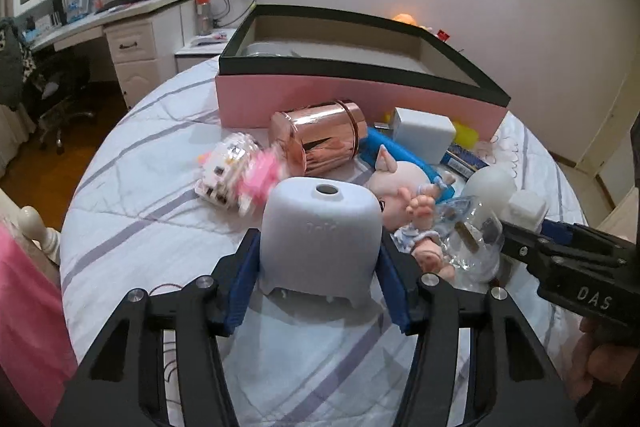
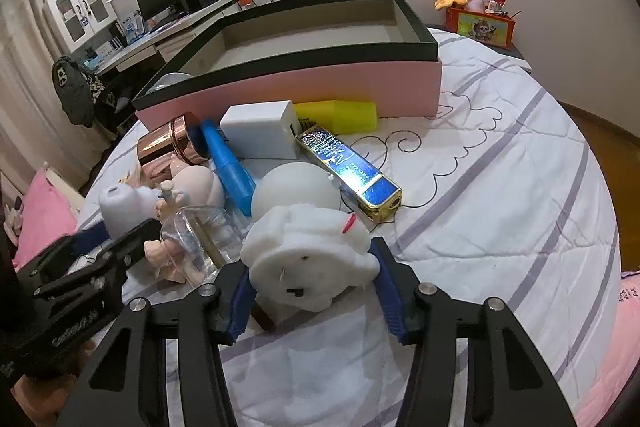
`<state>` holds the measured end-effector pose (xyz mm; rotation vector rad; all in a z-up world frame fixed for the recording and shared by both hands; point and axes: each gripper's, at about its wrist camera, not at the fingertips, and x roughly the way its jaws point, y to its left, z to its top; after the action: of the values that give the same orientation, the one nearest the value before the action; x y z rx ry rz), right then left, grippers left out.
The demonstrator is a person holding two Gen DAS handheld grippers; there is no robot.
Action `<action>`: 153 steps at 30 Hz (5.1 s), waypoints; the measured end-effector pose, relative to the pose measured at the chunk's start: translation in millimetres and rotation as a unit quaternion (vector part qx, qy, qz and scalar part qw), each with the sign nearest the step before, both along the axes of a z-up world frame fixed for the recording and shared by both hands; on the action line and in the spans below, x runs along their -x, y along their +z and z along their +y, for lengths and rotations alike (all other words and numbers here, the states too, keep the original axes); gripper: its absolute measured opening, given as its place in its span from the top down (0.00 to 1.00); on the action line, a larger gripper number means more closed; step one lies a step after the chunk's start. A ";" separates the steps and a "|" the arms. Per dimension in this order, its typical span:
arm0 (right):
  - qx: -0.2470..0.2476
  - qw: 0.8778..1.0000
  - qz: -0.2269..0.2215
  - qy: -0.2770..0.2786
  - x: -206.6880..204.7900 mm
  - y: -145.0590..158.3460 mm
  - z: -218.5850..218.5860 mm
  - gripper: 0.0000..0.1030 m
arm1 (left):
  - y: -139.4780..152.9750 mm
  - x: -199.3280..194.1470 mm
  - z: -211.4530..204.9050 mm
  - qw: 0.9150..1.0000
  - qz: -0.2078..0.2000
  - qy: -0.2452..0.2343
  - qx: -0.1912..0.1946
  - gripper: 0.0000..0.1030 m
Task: Organize rigid objects
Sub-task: 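Grasp white lamp with left tool while right tool grasps white plush toy, then place white lamp in box with left tool while right tool places plush toy, then withdraw both tools from the box back over the remaining toys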
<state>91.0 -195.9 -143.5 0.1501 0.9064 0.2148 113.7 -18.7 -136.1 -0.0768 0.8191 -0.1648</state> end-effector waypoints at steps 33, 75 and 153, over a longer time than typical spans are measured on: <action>0.005 0.997 -0.075 0.018 9.3 65.9 -3.1 0.48 | 72.0 22.5 25.6 0.997 -0.076 -0.009 0.018 0.48; 0.047 0.997 -0.049 -0.020 -172.7 58.6 -12.6 0.17 | 84.0 -174.7 -2.7 0.996 -0.083 -0.006 -0.027 0.01; 0.017 0.991 -0.131 -0.037 70.7 94.5 -8.9 0.17 | 102.1 71.2 38.3 0.993 -0.102 0.049 -0.021 0.00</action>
<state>20.3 -204.8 -49.1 0.1199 0.6414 0.1453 42.5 19.5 -34.0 -0.0601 0.6126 -0.0612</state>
